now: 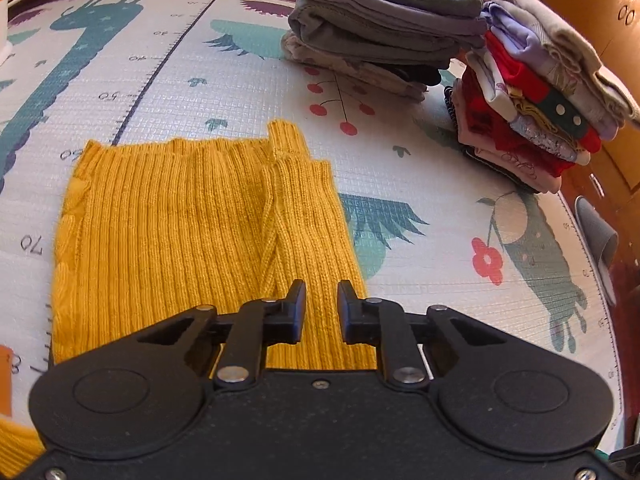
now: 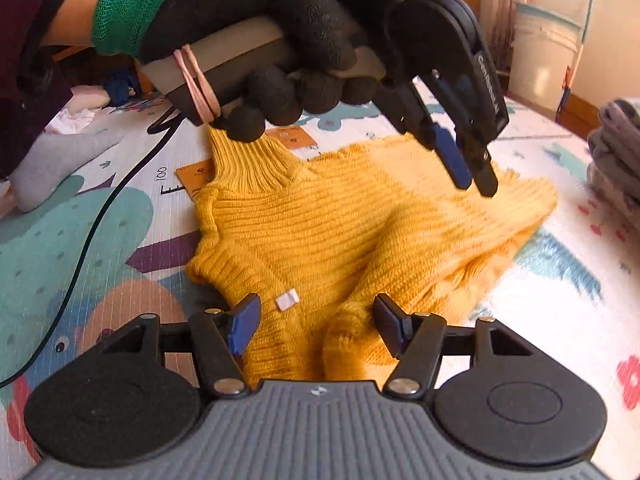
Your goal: Fold clothes
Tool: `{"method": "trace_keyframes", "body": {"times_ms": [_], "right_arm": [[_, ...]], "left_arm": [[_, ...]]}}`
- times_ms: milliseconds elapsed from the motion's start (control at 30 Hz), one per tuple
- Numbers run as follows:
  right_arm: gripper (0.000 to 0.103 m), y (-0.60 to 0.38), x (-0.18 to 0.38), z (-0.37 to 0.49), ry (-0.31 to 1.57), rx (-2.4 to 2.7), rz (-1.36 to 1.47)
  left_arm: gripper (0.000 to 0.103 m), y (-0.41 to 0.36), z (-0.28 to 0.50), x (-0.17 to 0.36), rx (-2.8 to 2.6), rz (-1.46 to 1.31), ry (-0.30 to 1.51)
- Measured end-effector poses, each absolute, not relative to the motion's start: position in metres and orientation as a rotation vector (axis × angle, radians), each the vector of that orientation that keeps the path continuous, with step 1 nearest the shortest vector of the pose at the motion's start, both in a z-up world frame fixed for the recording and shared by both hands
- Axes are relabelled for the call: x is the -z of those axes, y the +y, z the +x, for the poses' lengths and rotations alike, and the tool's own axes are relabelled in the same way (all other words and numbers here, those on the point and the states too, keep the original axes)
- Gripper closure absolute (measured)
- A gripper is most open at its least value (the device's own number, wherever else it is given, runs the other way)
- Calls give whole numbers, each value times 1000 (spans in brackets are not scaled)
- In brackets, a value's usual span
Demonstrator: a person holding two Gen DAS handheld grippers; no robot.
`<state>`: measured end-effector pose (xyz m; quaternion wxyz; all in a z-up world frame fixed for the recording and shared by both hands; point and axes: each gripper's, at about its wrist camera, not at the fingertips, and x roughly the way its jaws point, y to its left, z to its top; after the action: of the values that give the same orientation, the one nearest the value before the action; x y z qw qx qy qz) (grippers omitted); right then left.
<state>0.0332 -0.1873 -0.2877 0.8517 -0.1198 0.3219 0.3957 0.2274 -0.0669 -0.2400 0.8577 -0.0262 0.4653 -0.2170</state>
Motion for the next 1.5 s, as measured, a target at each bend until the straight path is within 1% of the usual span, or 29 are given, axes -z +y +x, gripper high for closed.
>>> {"method": "trace_keyframes", "body": {"times_ms": [167, 300, 367, 400, 433, 467, 700, 767, 800, 833, 1000, 1033, 1067, 1100, 1200, 1233, 1300, 1367, 1400, 1500], "right_arm": [[39, -200, 293, 38, 699, -830, -105], [38, -206, 299, 42, 707, -827, -20], [38, -204, 299, 42, 708, -827, -19], [38, -204, 300, 44, 709, -828, -12], [37, -204, 300, 45, 710, -828, -6], [37, -203, 301, 45, 710, -829, -6], [36, -201, 301, 45, 714, -828, -11], [35, -199, 301, 45, 717, -827, -9], [35, -199, 300, 45, 718, -827, -8], [35, -199, 300, 45, 721, -826, -5], [37, -208, 290, 42, 710, -800, 21], [37, -210, 286, 40, 705, -793, 19], [37, -212, 282, 38, 695, -788, 13], [37, -215, 278, 37, 686, -782, 7], [37, -219, 265, 35, 662, -765, -21], [37, -221, 259, 35, 651, -759, -32], [37, -220, 247, 39, 632, -758, -71], [40, -217, 226, 52, 601, -772, -112], [42, -215, 216, 58, 586, -779, -133], [43, -210, 185, 78, 539, -801, -194]], "left_arm": [[87, -85, 285, 241, 430, 7, 951], [87, -89, 316, 256, 401, 17, 1024], [88, -84, 319, 261, 399, -22, 1045], [91, -82, 321, 262, 396, -38, 1052], [98, -79, 320, 262, 389, -43, 1049], [99, -78, 319, 261, 382, -42, 1038], [100, -81, 312, 257, 355, -28, 993], [96, -85, 311, 258, 331, 10, 997], [96, -86, 309, 254, 313, 38, 984], [96, -85, 305, 249, 312, 48, 966], [86, -64, 274, 211, 345, 153, 907], [77, -56, 267, 201, 363, 208, 900], [64, -47, 260, 192, 378, 262, 894], [59, -35, 254, 183, 390, 316, 896], [58, 21, 237, 155, 355, 468, 926], [58, 43, 234, 147, 308, 464, 933], [58, 93, 226, 131, 202, 376, 951], [58, 131, 212, 121, 105, 265, 947], [58, 149, 202, 118, 61, 188, 943], [58, 196, 160, 121, -64, -108, 923]]}}
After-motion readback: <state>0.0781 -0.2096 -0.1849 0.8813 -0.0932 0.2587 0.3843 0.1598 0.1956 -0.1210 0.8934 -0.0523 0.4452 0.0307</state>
